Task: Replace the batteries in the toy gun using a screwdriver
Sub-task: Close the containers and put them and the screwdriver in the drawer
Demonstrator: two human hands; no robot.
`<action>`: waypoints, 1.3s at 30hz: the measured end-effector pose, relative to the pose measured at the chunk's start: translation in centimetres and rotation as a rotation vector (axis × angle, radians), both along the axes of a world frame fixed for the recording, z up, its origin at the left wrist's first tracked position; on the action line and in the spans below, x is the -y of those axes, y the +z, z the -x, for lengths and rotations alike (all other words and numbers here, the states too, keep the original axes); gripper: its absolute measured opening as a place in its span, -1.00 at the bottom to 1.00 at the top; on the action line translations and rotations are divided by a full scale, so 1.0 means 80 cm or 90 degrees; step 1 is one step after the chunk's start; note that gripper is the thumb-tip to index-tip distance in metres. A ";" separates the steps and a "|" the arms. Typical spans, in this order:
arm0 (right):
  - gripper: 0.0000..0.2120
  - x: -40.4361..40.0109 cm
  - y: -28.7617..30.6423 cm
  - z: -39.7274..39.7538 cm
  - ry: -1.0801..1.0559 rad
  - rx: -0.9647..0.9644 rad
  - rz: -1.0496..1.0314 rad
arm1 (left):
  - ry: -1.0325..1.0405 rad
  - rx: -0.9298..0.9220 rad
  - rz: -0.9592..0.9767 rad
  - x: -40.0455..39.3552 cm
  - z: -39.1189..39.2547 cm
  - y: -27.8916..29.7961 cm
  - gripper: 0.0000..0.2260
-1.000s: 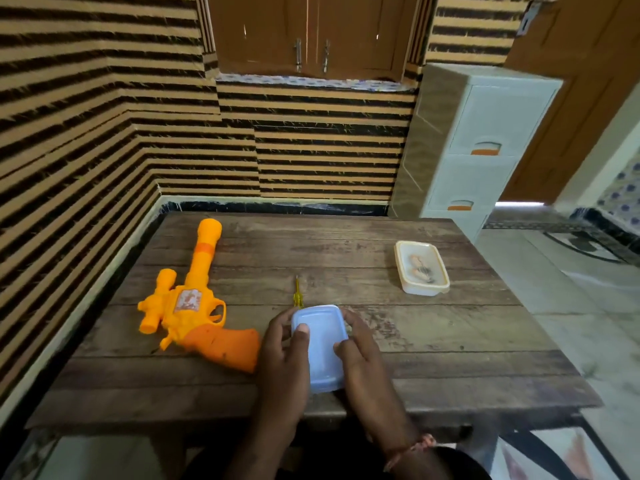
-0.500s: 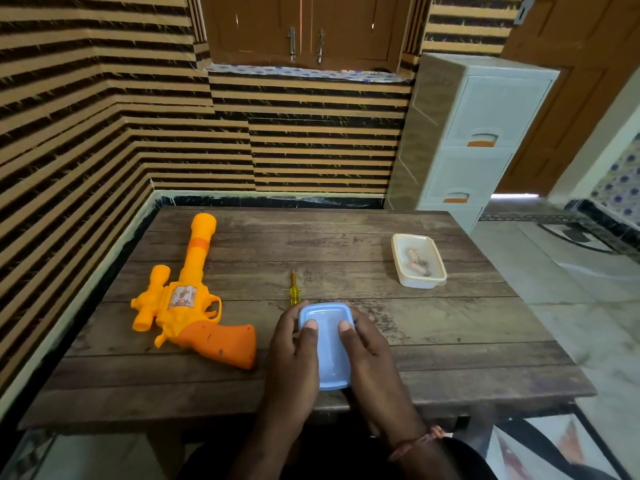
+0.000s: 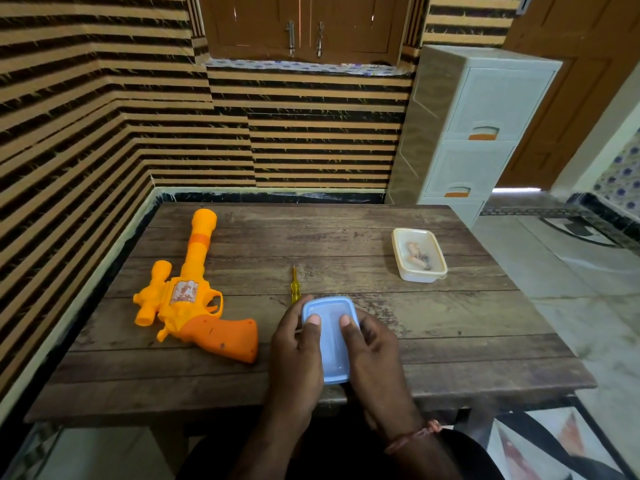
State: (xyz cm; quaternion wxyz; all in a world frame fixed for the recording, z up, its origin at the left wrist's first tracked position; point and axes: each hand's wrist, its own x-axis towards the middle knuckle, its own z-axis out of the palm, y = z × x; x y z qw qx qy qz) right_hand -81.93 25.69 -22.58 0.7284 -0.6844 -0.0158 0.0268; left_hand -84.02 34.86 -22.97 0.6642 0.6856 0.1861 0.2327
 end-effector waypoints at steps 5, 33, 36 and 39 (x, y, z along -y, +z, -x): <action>-0.72 0.005 0.003 -0.002 0.021 0.066 0.047 | -0.005 -0.057 0.015 -0.006 -0.003 0.013 -0.79; -0.36 0.000 0.029 -0.006 -0.074 -0.156 0.071 | -0.078 -0.176 -0.069 0.000 0.006 0.032 -0.47; -0.41 0.003 0.040 -0.006 -0.043 -0.192 0.010 | -0.095 -0.164 -0.082 0.000 0.010 0.028 -0.29; -0.45 0.003 0.049 0.005 0.032 -0.188 -0.003 | -0.062 -0.179 -0.080 -0.007 0.006 0.026 -0.40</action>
